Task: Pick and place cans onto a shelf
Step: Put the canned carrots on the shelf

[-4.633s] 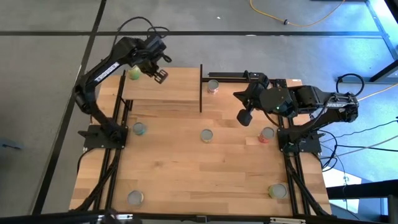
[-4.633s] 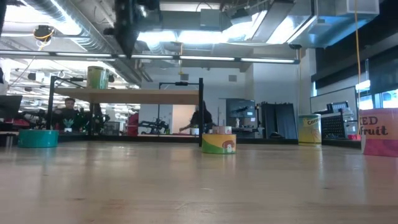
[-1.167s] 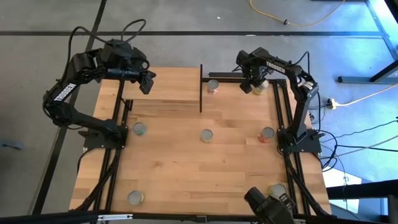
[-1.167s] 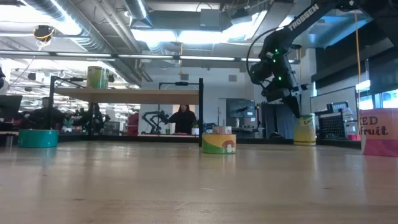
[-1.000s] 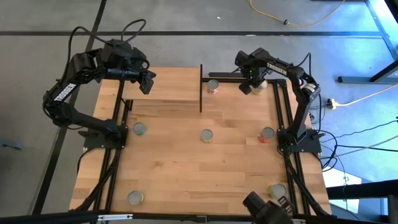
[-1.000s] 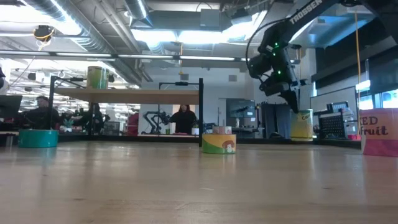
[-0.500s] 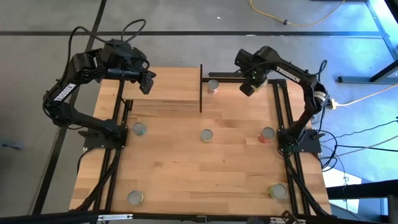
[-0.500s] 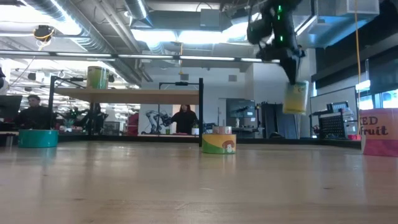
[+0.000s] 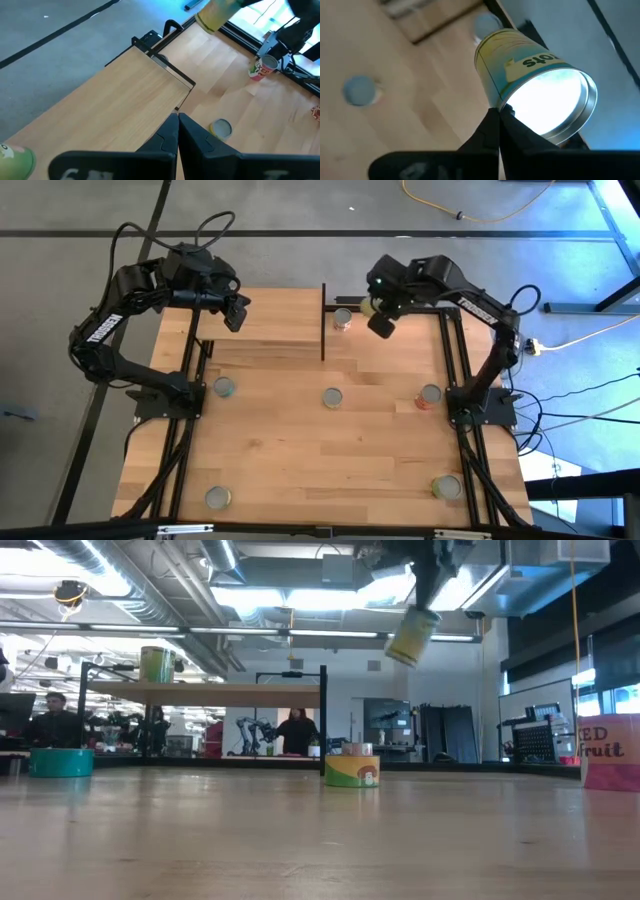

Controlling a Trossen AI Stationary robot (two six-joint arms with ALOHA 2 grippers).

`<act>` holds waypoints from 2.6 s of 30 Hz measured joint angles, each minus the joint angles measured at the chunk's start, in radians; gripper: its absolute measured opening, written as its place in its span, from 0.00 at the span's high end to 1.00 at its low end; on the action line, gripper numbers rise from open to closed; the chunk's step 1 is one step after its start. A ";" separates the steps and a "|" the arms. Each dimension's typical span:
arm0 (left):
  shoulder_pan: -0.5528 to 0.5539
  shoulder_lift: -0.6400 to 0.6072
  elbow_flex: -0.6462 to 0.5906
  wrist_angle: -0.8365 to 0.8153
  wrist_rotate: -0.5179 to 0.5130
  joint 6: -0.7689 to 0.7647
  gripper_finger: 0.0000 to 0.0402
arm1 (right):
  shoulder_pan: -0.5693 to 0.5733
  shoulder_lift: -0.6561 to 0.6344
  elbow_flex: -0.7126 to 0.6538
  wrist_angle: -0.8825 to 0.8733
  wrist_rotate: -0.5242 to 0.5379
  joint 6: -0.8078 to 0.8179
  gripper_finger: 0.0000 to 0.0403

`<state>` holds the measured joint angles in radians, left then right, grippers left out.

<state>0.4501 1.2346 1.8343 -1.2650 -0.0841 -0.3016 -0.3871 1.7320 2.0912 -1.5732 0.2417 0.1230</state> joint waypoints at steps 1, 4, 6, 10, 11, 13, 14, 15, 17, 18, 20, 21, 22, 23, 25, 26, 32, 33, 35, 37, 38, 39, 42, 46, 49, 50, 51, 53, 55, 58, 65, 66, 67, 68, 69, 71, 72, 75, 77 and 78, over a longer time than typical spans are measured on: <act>0.000 0.000 0.000 0.000 0.000 0.000 1.00 | 0.019 0.004 0.019 0.000 0.000 0.003 1.00; 0.000 0.000 0.000 -0.002 0.001 0.003 1.00 | 0.077 0.028 0.074 0.001 0.000 0.003 1.00; 0.000 0.000 0.000 -0.002 0.001 0.032 1.00 | 0.114 0.046 0.105 0.007 0.005 0.002 1.00; 0.000 0.003 0.000 -0.003 0.001 0.076 1.00 | 0.169 0.073 0.145 0.017 0.034 -0.032 1.00; 0.000 0.004 0.000 -0.003 0.001 0.076 1.00 | 0.180 0.077 0.147 0.023 0.035 -0.053 1.00; 0.000 0.004 0.000 -0.003 0.001 0.078 1.00 | 0.199 0.087 0.148 0.047 0.035 -0.092 1.00; 0.000 0.003 0.000 -0.003 0.001 0.084 1.00 | 0.208 0.092 0.147 0.059 0.034 -0.115 1.00; 0.000 0.003 0.000 -0.003 0.001 0.097 1.00 | 0.217 0.096 0.147 0.065 0.032 -0.144 1.00; 0.000 0.003 0.000 -0.003 0.001 0.130 1.00 | 0.234 0.105 0.147 0.074 0.030 -0.204 1.00; 0.000 0.003 0.000 -0.003 0.001 0.153 1.00 | 0.242 0.107 0.147 0.078 0.026 -0.238 1.00; 0.000 0.003 0.000 -0.003 0.005 0.216 1.00 | 0.256 0.113 0.147 0.083 0.009 -0.306 1.00; 0.000 0.003 0.000 -0.004 0.015 0.259 1.00 | 0.263 0.116 0.147 0.098 -0.001 -0.338 1.00; 0.000 0.003 0.000 -0.004 0.034 0.308 1.00 | 0.269 0.117 0.147 0.112 -0.009 -0.365 1.00; 0.000 0.003 0.000 -0.005 0.056 0.357 1.00 | 0.276 0.118 0.147 0.119 -0.008 -0.392 1.00; 0.000 0.005 0.000 -0.004 0.094 0.448 1.00 | 0.291 0.118 0.147 0.133 -0.009 -0.441 1.00; 0.000 0.007 0.000 -0.002 0.110 0.497 1.00 | 0.297 0.118 0.147 0.148 -0.009 -0.460 1.00; -0.002 0.008 0.000 0.001 0.139 0.788 1.00 | 0.323 0.118 0.148 0.186 -0.048 -0.564 1.00; -0.004 0.008 0.000 0.001 0.148 0.824 1.00 | 0.326 0.118 0.148 0.190 -0.061 -0.576 1.00; -0.009 0.011 0.000 0.004 0.160 0.866 1.00 | 0.333 0.122 0.148 0.204 -0.062 -0.606 1.00; -0.013 0.014 0.000 0.007 0.162 0.873 1.00 | 0.337 0.124 0.148 0.204 -0.061 -0.651 1.00; -0.016 0.016 0.000 0.011 0.163 0.871 1.00 | 0.339 0.123 0.147 0.207 -0.062 -0.664 1.00; -0.018 0.019 0.000 0.014 0.166 0.866 1.00 | 0.339 0.123 0.148 0.213 -0.062 -0.681 1.00; -0.021 0.029 0.000 0.014 0.182 0.856 1.00 | 0.339 0.123 0.147 0.224 -0.062 -0.708 1.00; -0.021 0.051 0.000 0.016 0.184 0.839 1.00 | 0.339 0.125 0.147 0.231 -0.062 -0.710 1.00; -0.021 0.079 0.000 0.024 0.194 0.808 1.00 | 0.339 0.133 0.147 0.236 -0.064 -0.711 1.00; -0.021 0.090 0.000 0.024 0.200 0.809 1.00 | 0.339 0.137 0.147 0.236 -0.072 -0.711 1.00; -0.021 0.100 0.000 0.026 0.204 0.809 1.00 | 0.338 0.140 0.147 0.238 -0.085 -0.711 1.00; -0.021 0.117 0.000 0.028 0.206 0.807 1.00 | 0.339 0.146 0.147 0.239 -0.096 -0.715 1.00; -0.021 0.133 0.000 0.024 0.206 0.808 1.00 | 0.339 0.153 0.147 0.258 -0.096 -0.733 1.00; -0.021 0.141 -0.001 0.019 0.176 0.808 1.00 | 0.336 0.167 0.147 0.333 -0.072 -0.723 1.00; -0.021 0.144 0.000 0.014 0.043 0.803 1.00 | 0.290 0.220 0.147 0.377 -0.100 -0.678 1.00; -0.021 0.144 0.000 0.010 0.039 0.802 1.00 | 0.289 0.229 0.147 0.374 -0.132 -0.681 1.00; -0.021 0.144 0.000 0.007 0.039 0.802 1.00 | 0.291 0.238 0.147 0.372 -0.168 -0.682 1.00; -0.021 0.144 0.000 0.004 0.040 0.802 1.00 | 0.291 0.249 0.147 0.371 -0.202 -0.683 1.00; -0.021 0.144 0.000 0.002 0.041 0.802 1.00 | 0.292 0.260 0.147 0.371 -0.230 -0.684 1.00; -0.021 0.144 0.000 -0.001 0.041 0.802 1.00 | 0.293 0.285 0.147 0.360 -0.266 -0.684 1.00; -0.021 0.144 0.000 -0.001 0.041 0.802 1.00 | 0.292 0.297 0.147 0.353 -0.266 -0.683 1.00; -0.021 0.144 0.000 -0.001 0.041 0.802 1.00 | 0.290 0.339 0.147 0.317 -0.263 -0.682 1.00; -0.021 0.144 0.000 -0.001 0.041 0.802 1.00 | 0.290 0.373 0.147 0.296 -0.267 -0.682 1.00; -0.021 0.144 0.000 -0.001 0.041 0.802 1.00 | 0.292 0.392 0.147 0.293 -0.270 -0.682 1.00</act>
<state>0.4290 1.3788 1.8339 -1.2663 -0.0433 0.5003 -0.0954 2.1237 2.2379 -1.2805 -0.0285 -0.5588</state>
